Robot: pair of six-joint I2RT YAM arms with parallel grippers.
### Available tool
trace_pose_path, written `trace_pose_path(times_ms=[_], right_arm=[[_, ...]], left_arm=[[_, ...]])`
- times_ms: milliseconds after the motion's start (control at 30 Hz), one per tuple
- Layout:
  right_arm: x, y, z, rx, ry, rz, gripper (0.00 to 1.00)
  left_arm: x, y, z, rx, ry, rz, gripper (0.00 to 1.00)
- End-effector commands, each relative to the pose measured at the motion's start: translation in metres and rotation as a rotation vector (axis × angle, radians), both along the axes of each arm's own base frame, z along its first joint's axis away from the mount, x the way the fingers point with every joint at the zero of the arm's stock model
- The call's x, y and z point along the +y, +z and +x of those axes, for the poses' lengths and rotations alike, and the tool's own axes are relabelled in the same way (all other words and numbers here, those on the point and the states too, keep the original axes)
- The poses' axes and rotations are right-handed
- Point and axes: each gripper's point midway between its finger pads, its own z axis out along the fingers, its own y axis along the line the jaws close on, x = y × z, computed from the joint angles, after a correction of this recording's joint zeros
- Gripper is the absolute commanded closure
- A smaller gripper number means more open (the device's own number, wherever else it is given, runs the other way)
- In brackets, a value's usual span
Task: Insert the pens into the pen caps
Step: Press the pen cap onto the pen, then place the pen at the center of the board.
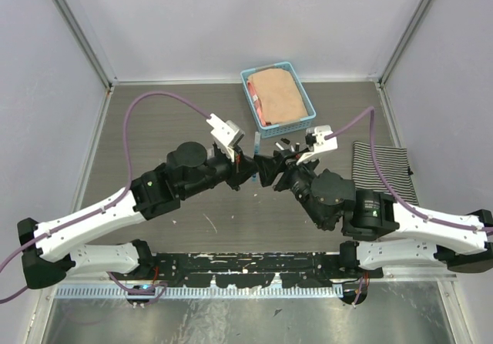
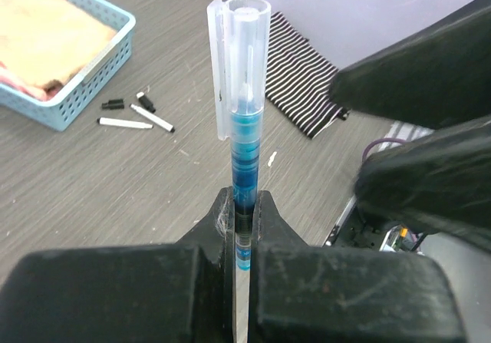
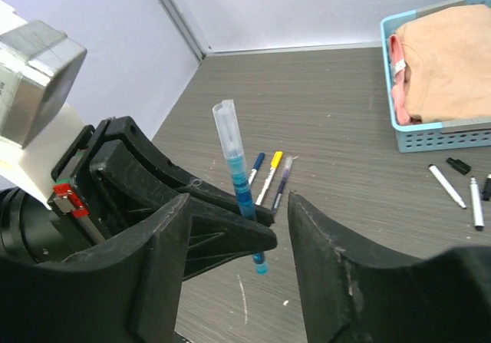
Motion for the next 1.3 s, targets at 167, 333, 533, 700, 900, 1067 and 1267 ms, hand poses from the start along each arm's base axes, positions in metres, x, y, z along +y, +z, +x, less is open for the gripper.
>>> trace_pose_path(times_ms=[167, 333, 533, 700, 900, 1067, 1267], right_arm=[[-0.036, -0.01, 0.01, 0.042, -0.123, -0.06, 0.36], [-0.031, -0.036, 0.035, 0.132, -0.106, -0.124, 0.36], [-0.035, -0.074, 0.069, 0.265, -0.088, -0.14, 0.35], [-0.042, -0.113, 0.075, 0.39, -0.064, -0.078, 0.35], [-0.044, -0.15, 0.055, 0.487, -0.03, -0.057, 0.35], [-0.053, -0.175, 0.038, 0.55, -0.03, -0.048, 0.35], [-0.063, -0.182, 0.03, 0.569, -0.049, -0.048, 0.35]], left_arm=[[0.03, -0.036, 0.014, 0.046, 0.141, 0.119, 1.0], [0.048, -0.055, 0.021, 0.06, 0.222, 0.195, 1.0], [0.072, -0.086, 0.039, 0.109, 0.366, 0.33, 1.0], [0.085, -0.128, 0.059, 0.266, 0.446, 0.417, 1.0], [0.09, -0.179, 0.086, 0.432, 0.535, 0.51, 1.0], [0.088, -0.205, 0.106, 0.517, 0.545, 0.574, 1.0], [0.09, -0.235, 0.122, 0.633, 0.561, 0.626, 1.0]])
